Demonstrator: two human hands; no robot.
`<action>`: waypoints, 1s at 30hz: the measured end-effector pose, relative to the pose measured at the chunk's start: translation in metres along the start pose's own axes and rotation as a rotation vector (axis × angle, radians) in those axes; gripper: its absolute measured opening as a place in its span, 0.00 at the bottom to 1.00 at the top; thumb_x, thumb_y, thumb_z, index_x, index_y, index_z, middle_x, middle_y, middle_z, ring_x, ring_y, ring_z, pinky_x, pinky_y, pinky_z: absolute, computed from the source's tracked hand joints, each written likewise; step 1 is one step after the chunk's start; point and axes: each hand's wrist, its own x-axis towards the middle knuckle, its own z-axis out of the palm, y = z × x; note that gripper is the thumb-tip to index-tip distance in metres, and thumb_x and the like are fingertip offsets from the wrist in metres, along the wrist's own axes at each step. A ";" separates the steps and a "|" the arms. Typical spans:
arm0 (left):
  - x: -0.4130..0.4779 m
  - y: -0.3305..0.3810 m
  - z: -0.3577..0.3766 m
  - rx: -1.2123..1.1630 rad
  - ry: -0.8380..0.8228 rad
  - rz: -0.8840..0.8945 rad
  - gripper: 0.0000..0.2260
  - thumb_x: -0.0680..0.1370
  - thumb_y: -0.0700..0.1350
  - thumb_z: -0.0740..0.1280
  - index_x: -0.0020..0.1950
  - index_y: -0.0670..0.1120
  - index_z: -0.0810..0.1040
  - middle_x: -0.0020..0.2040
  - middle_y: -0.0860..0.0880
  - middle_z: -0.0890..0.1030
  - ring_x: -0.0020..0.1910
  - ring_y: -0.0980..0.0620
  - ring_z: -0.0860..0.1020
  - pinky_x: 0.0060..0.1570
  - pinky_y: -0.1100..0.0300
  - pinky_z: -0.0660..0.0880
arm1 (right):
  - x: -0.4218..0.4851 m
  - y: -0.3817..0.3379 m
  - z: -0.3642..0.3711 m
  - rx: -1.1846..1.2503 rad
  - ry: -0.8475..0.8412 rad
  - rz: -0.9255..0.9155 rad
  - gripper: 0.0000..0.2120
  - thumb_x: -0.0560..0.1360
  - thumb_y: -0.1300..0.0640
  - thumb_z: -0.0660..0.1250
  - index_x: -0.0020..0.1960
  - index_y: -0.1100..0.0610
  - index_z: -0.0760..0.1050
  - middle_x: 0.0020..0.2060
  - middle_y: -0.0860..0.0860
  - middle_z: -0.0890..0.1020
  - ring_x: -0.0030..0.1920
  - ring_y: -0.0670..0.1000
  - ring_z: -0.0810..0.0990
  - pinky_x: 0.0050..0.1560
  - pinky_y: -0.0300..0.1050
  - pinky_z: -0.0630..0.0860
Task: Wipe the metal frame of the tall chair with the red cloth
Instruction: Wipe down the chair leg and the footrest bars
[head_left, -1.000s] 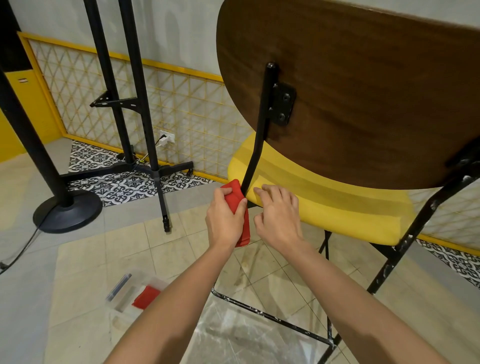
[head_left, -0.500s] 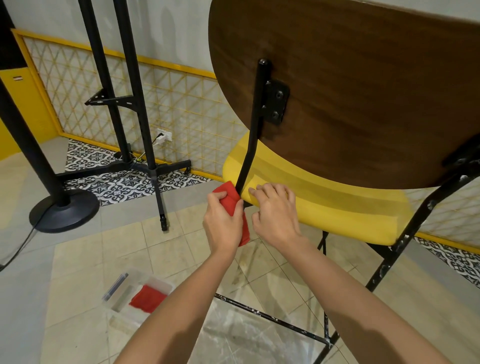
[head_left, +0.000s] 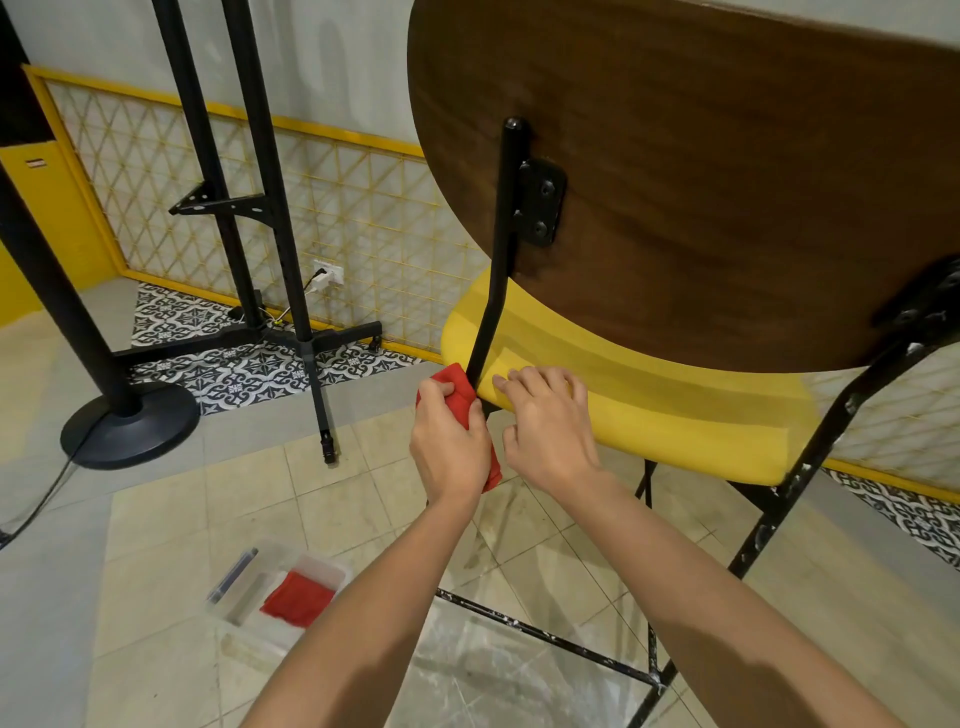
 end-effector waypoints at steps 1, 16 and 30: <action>0.000 0.001 -0.001 0.003 0.004 0.015 0.11 0.76 0.44 0.68 0.55 0.45 0.70 0.52 0.47 0.78 0.48 0.48 0.76 0.43 0.62 0.67 | 0.000 0.000 0.000 0.004 0.004 0.001 0.25 0.70 0.59 0.63 0.68 0.53 0.70 0.62 0.50 0.74 0.65 0.53 0.68 0.69 0.52 0.56; 0.002 -0.002 -0.002 -0.043 0.015 0.012 0.14 0.74 0.44 0.69 0.56 0.45 0.70 0.51 0.48 0.78 0.47 0.51 0.75 0.43 0.65 0.65 | -0.001 -0.002 0.005 0.011 0.028 0.007 0.25 0.69 0.60 0.64 0.66 0.55 0.71 0.60 0.51 0.75 0.62 0.55 0.70 0.68 0.53 0.58; 0.018 -0.028 -0.022 -0.130 -0.213 -0.006 0.16 0.78 0.49 0.65 0.65 0.51 0.71 0.57 0.51 0.77 0.52 0.54 0.75 0.52 0.60 0.73 | -0.005 -0.008 0.015 0.108 0.148 0.052 0.28 0.65 0.61 0.66 0.66 0.58 0.72 0.59 0.52 0.76 0.61 0.54 0.71 0.65 0.52 0.62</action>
